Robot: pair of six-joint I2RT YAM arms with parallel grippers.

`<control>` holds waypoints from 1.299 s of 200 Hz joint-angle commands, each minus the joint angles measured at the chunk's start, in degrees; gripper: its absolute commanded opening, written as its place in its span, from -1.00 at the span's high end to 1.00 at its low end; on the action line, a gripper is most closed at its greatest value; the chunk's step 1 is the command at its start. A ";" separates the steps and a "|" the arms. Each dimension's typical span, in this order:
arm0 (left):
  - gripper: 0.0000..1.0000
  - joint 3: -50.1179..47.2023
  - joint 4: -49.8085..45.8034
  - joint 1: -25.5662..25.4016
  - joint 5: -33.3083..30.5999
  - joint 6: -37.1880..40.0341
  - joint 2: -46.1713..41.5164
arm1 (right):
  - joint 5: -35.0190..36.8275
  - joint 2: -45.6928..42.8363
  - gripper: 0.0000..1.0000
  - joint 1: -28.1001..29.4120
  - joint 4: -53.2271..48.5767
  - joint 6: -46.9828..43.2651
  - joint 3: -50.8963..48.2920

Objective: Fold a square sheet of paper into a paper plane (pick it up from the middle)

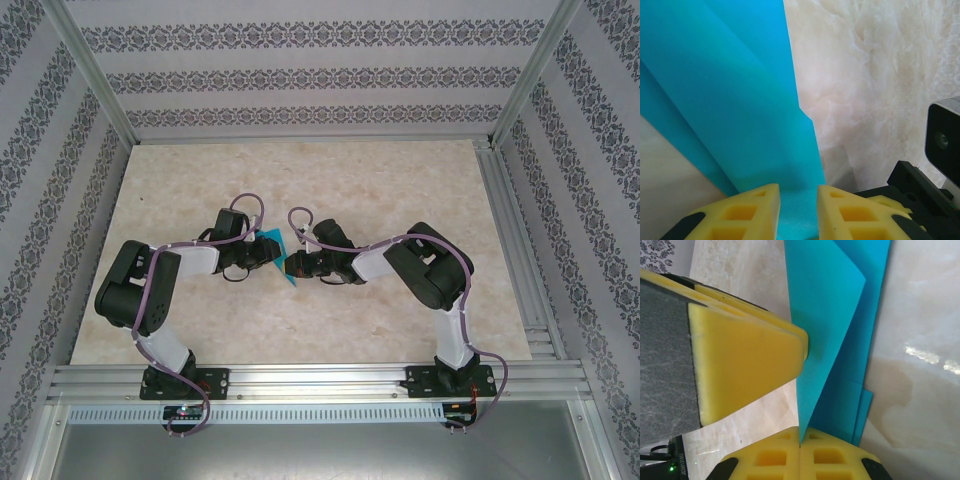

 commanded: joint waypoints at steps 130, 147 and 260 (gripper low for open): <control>0.46 2.05 -2.77 0.43 -3.78 0.95 2.13 | 0.17 -1.98 0.66 -0.28 -7.25 -2.11 2.78; 0.46 2.21 -2.76 0.39 -3.65 1.05 2.22 | 0.01 -2.83 0.66 -0.20 -7.90 -1.98 2.89; 0.46 2.50 -3.01 0.37 -2.85 1.28 2.22 | 0.00 -5.14 0.67 0.81 -14.79 -2.71 2.50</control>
